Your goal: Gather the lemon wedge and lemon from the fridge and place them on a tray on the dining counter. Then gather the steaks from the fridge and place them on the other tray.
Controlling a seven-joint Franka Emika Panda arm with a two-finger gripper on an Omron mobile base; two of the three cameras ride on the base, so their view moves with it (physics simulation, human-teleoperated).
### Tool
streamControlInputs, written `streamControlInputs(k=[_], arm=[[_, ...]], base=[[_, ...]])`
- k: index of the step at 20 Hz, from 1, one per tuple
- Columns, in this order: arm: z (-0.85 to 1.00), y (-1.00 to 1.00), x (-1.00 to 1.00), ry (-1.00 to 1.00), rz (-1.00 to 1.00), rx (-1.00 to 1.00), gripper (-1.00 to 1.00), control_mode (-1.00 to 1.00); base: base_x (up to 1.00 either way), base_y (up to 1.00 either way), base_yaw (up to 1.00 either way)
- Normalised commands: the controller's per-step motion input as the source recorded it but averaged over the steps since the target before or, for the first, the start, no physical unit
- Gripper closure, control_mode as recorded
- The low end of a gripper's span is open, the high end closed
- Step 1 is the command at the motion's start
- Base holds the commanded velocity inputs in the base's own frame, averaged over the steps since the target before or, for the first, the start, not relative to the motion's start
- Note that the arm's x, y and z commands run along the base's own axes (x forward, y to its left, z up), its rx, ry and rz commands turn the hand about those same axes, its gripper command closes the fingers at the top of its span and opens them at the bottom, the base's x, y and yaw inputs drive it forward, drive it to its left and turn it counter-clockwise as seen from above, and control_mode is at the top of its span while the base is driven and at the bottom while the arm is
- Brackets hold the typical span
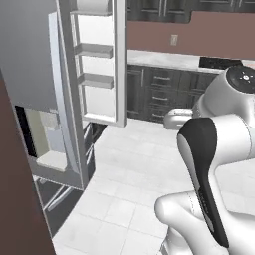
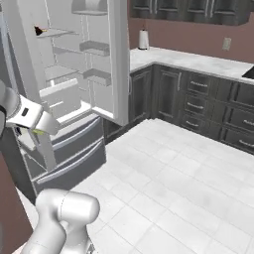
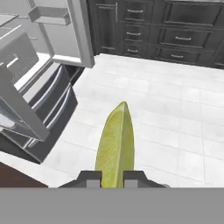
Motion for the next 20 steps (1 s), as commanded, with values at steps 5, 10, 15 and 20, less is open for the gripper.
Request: streamControlInputs(k=[5,10,15,20], arm=[[0.00,0.00,0.00,0.00,0.00,0.00,1.00,1.00],[0.00,0.00,0.00,0.00,0.00,0.00,1.00,1.00],[0.00,0.00,0.00,0.00,0.00,0.00,1.00,1.00],[0.00,0.00,0.00,0.00,0.00,0.00,1.00,1.00]], base=[[-0.85,0.38,-0.37],[-0.87,0.32,-0.36],[-0.93,0.06,-0.29],[-0.98,-0.14,-0.22]])
